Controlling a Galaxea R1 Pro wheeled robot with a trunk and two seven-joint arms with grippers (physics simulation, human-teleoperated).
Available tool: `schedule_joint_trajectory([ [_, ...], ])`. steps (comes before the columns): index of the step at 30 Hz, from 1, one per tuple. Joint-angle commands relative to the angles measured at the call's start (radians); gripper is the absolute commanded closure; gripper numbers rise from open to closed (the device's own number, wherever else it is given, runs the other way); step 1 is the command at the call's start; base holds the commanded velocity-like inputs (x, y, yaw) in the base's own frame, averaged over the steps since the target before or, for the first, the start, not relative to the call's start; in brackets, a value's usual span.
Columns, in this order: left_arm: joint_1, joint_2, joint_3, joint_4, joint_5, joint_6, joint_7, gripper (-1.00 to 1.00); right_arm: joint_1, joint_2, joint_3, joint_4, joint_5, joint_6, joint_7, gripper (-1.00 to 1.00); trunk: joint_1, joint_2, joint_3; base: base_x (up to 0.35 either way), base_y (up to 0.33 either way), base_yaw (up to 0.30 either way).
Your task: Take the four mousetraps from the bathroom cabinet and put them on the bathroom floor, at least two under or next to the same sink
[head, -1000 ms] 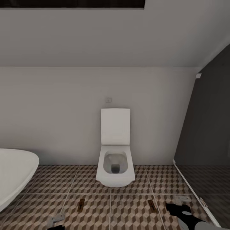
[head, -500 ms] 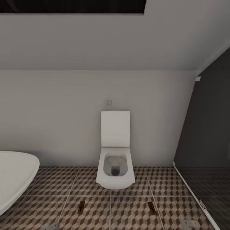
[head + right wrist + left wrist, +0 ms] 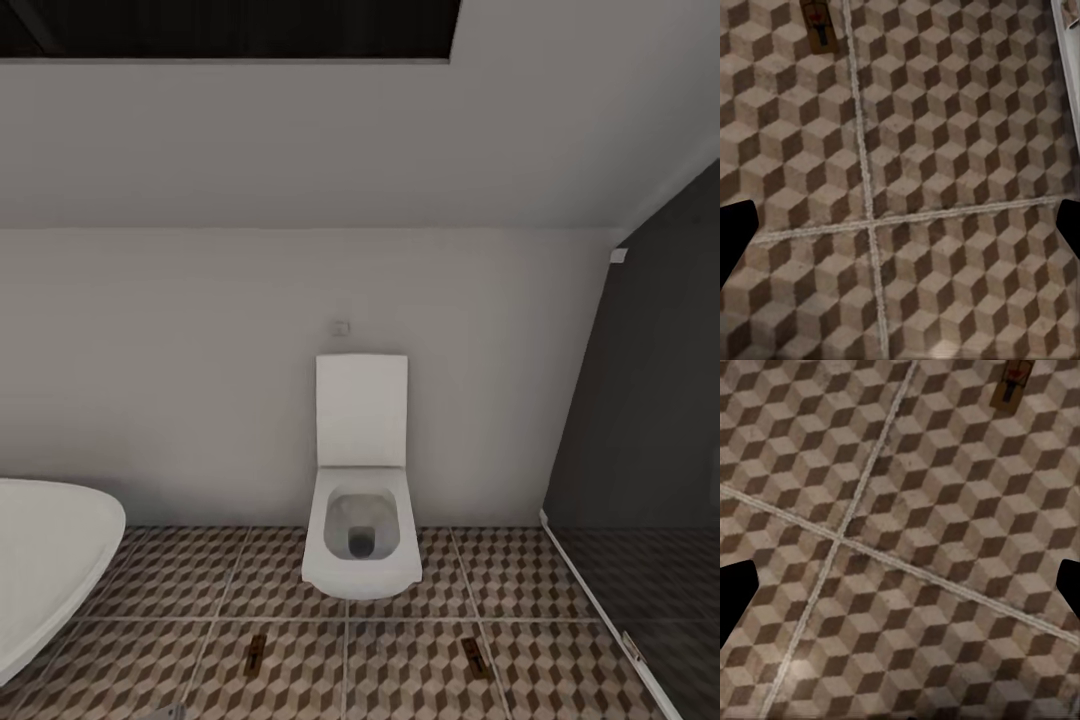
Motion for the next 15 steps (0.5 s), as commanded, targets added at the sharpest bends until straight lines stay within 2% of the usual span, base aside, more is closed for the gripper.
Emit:
schedule_joint_trajectory([
  [1, 0.002, 0.000, -0.008, 0.000, 0.008, -0.003, 0.002, -1.00, 0.001, 0.000, 0.009, 0.003, -0.010, -0.006, 0.000, -1.00, -0.004, 0.007, 0.002, 0.000, 0.000, 0.000],
  [5, 0.017, -0.001, -0.008, 0.000, 0.008, -0.004, 0.002, -1.00, 0.006, 0.001, 0.009, 0.003, -0.003, -0.006, 0.001, -1.00, -0.019, 0.035, 0.015, 0.000, 0.000, 0.000],
  [9, 0.035, -0.002, -0.008, 0.000, 0.008, -0.007, 0.001, -1.00, 0.011, 0.001, 0.009, 0.004, 0.028, -0.005, 0.000, -1.00, -0.035, 0.063, 0.027, 0.000, 0.000, 0.000],
  [15, 0.054, -0.003, -0.008, 0.000, 0.008, -0.010, 0.001, -1.00, 0.038, 0.003, 0.009, 0.004, 0.062, -0.003, 0.000, -1.00, -0.035, 0.063, 0.027, 0.000, 0.000, 0.000],
])
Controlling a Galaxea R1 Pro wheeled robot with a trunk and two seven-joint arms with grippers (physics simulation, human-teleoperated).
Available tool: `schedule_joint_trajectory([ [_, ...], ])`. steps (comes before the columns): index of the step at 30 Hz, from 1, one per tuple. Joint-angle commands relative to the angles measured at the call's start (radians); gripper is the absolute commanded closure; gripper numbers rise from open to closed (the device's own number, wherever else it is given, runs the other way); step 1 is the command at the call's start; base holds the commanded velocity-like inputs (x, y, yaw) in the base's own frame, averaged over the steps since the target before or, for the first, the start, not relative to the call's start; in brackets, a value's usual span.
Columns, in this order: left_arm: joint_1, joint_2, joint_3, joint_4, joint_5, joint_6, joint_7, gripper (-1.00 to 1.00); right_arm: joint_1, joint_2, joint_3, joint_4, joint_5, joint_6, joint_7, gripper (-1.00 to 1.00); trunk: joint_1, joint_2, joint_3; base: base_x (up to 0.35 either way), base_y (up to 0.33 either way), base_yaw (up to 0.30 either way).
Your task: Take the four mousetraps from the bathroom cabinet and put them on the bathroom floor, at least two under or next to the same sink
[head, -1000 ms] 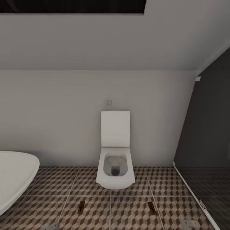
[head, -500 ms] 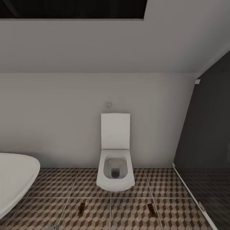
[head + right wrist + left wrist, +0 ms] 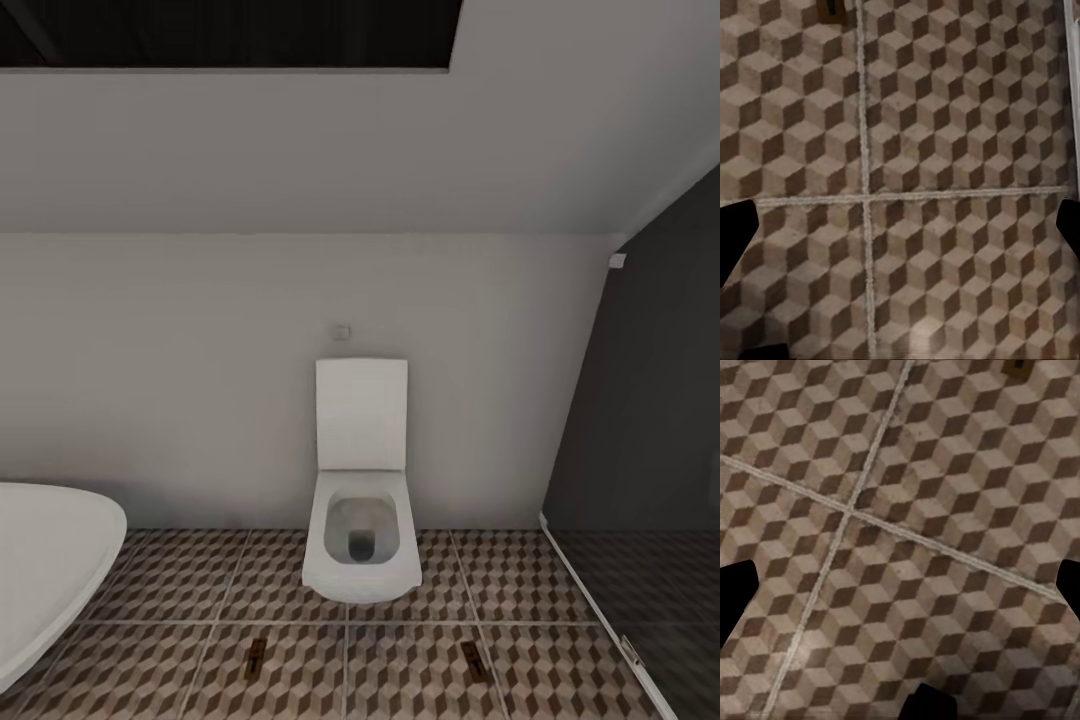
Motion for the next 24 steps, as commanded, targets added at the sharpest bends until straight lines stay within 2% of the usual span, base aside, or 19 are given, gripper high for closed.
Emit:
schedule_joint_trajectory([
  [1, 0.002, 0.000, -0.008, 0.000, 0.007, -0.003, 0.002, -1.00, 0.004, 0.001, 0.008, 0.003, -0.001, -0.005, -0.001, -1.00, 0.000, -0.001, -0.001, 0.000, 0.000, 0.000],
  [7, 0.008, -0.003, -0.008, 0.000, 0.008, -0.004, 0.002, -1.00, 0.027, 0.005, 0.008, 0.004, 0.033, 0.000, 0.001, -1.00, 0.000, -0.001, -0.001, 0.000, 0.000, 0.000],
  [19, 0.010, -0.016, -0.008, 0.000, 0.007, -0.009, 0.002, -1.00, 0.033, 0.010, 0.008, 0.004, 0.046, 0.005, 0.001, -1.00, 0.000, -0.001, -0.001, 0.000, 0.000, 0.000],
  [24, 0.010, -0.018, -0.008, 0.000, 0.008, -0.010, 0.002, -1.00, 0.033, 0.010, 0.008, 0.004, 0.047, 0.006, 0.001, -1.00, -0.019, 0.034, 0.015, 0.000, 0.000, 0.000],
])
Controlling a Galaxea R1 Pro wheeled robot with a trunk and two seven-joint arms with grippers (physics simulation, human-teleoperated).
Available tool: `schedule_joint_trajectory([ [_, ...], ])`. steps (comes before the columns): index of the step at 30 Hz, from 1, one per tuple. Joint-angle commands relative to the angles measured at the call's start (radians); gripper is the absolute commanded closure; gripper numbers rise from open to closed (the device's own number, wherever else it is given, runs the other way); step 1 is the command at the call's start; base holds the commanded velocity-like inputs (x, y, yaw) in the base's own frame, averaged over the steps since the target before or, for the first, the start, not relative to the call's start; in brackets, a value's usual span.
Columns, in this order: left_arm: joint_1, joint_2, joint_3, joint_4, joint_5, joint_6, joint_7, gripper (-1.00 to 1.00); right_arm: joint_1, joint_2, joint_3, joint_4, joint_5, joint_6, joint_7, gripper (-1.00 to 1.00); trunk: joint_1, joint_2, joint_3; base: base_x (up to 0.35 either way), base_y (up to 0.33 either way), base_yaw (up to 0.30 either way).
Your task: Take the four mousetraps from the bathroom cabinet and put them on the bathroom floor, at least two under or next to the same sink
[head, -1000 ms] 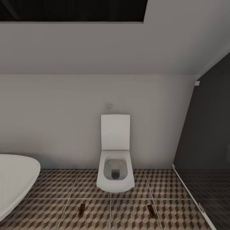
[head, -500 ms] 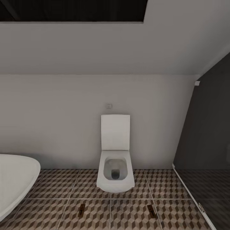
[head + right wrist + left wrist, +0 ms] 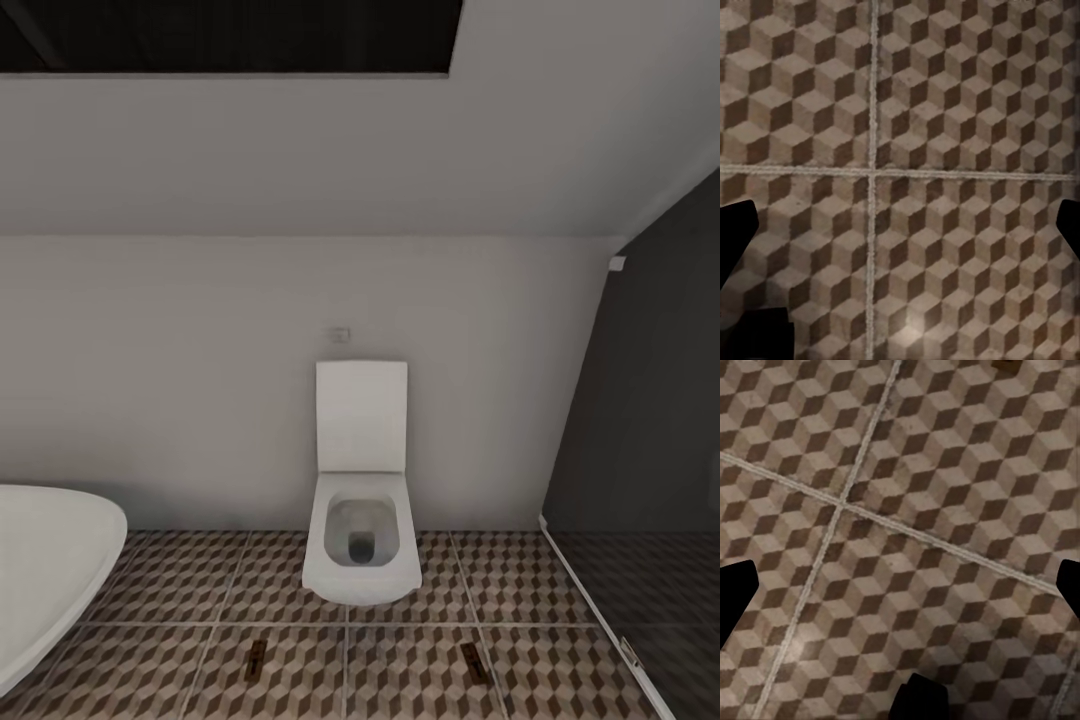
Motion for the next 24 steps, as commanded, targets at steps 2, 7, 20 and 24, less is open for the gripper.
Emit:
schedule_joint_trajectory([
  [2, -0.001, 0.000, -0.008, 0.000, 0.007, -0.002, 0.002, -1.00, -0.001, 0.000, 0.008, 0.003, -0.002, -0.005, -0.003, -1.00, -0.008, 0.014, 0.005, 0.000, 0.000, 0.000],
  [7, 0.000, -0.001, -0.008, 0.000, 0.008, -0.003, 0.002, -1.00, 0.000, 0.002, 0.008, 0.003, -0.002, -0.005, -0.003, -1.00, -0.027, 0.049, 0.021, 0.000, 0.000, 0.000],
  [20, 0.000, -0.003, -0.008, 0.000, 0.007, -0.001, 0.002, -1.00, 0.010, 0.003, 0.008, 0.003, -0.002, -0.005, -0.003, -1.00, -0.077, 0.140, 0.062, 0.000, 0.000, 0.000],
  [24, 0.022, -0.006, -0.008, 0.000, 0.007, 0.005, -0.001, -1.00, 0.047, 0.006, 0.008, 0.003, -0.002, -0.005, -0.003, -1.00, -0.092, 0.168, 0.074, 0.000, 0.000, 0.000],
])
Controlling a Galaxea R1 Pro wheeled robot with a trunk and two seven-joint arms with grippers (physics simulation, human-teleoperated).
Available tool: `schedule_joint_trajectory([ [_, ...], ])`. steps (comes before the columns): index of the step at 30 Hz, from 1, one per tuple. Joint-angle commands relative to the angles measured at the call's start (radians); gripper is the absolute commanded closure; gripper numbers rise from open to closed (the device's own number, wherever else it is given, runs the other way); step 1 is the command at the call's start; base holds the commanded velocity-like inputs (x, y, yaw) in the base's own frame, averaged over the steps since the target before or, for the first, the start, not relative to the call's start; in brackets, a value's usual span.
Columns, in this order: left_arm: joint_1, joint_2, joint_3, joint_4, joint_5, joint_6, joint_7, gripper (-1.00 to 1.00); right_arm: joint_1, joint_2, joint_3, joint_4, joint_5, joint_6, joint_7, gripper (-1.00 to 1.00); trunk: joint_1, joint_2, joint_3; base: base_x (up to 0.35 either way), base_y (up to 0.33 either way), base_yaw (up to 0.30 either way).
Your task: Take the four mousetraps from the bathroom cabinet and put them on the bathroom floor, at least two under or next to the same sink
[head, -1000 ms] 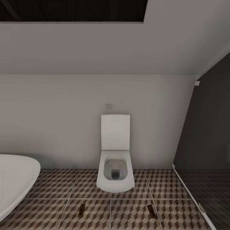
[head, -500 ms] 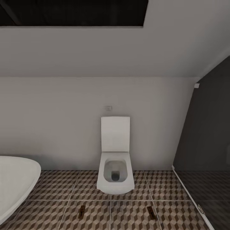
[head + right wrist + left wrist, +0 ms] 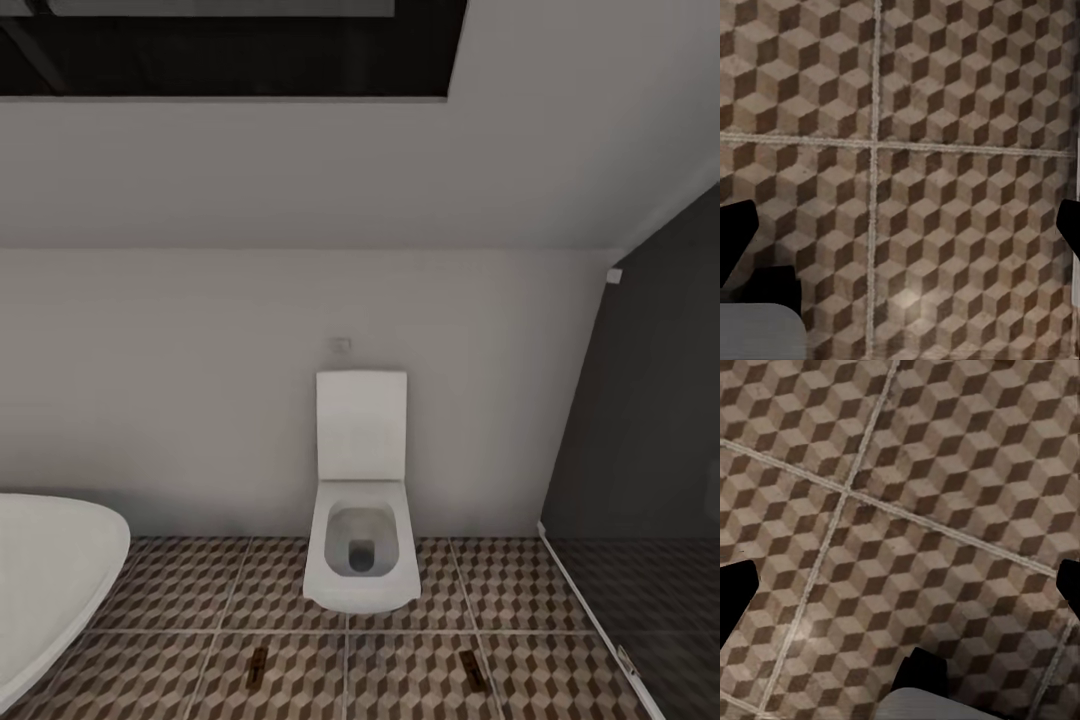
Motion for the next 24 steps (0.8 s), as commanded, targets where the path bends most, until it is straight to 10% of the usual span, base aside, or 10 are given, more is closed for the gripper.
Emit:
schedule_joint_trajectory([
  [1, 0.004, -0.001, -0.008, 0.000, 0.007, -0.001, 0.002, -1.00, 0.007, 0.001, 0.008, 0.003, -0.002, -0.005, -0.003, -1.00, -0.004, 0.007, 0.002, 0.000, 0.000, 0.000],
  [24, 0.163, -0.040, -0.013, -0.001, -0.005, 0.005, -0.010, -1.00, 0.204, 0.049, 0.005, 0.003, -0.012, -0.024, -0.006, -1.00, -0.092, 0.168, 0.074, 0.000, 0.000, 0.000],
])
